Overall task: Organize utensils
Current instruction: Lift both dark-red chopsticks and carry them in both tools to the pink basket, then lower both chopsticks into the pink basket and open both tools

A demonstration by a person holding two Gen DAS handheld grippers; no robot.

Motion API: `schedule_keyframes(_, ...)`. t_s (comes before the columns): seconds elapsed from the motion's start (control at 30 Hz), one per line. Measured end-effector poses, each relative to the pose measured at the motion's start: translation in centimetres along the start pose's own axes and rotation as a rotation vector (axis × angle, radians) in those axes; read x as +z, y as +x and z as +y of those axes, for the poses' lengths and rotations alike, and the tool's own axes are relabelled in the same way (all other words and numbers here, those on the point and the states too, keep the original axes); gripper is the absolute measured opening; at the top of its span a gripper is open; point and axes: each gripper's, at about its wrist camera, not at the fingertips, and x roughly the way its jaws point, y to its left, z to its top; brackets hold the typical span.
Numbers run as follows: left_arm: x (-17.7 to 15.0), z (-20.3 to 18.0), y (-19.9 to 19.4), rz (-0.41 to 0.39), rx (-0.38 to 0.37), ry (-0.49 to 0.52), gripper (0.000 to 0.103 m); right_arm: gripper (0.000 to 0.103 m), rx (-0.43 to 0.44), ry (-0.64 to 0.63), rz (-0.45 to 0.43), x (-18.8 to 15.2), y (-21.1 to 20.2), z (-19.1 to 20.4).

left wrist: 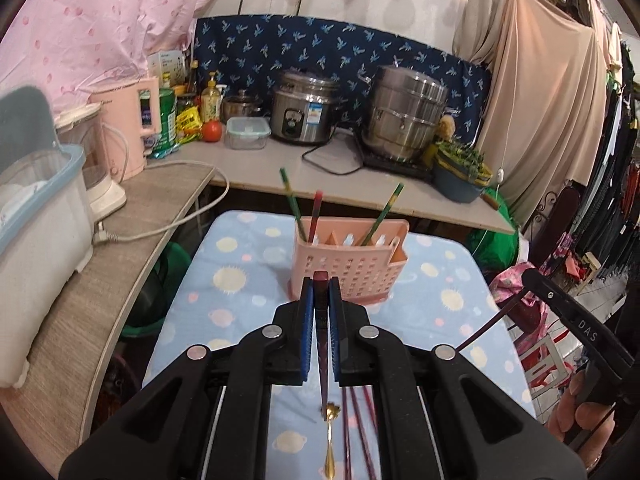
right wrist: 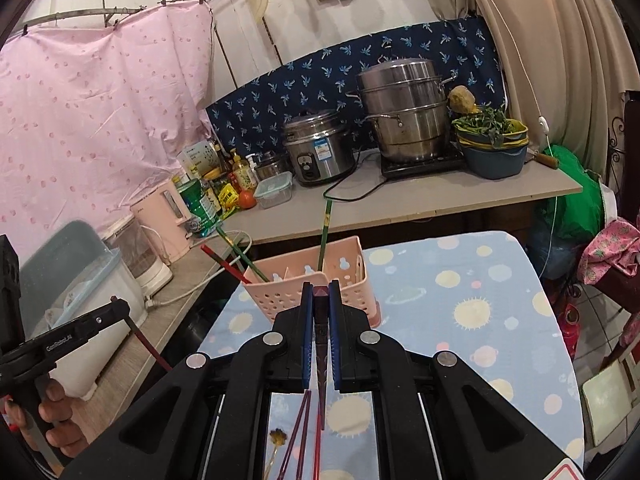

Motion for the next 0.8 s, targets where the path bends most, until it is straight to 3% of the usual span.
schedule_keyframes(0.47, 10.5, -2.5, -0.2, -0.196, -0.005, 0.025, 0.007, 0.007, 0.034, 0.003, -0.193, 11.3, 1.5, 2.1)
schedule_keyframes(0.67, 13.2, -2.8, 2.0, -0.252, 0.029, 0.038, 0.007, 0.007, 0.034, -0.006, -0.217, 13.8, 4.3, 3.1)
schedule_keyframes(0.8, 14.0, -2.5, 4.4, -0.254, 0.041, 0.034, 0.007, 0.007, 0.019, -0.012, -0.174, 13.6, 8.3, 3.0)
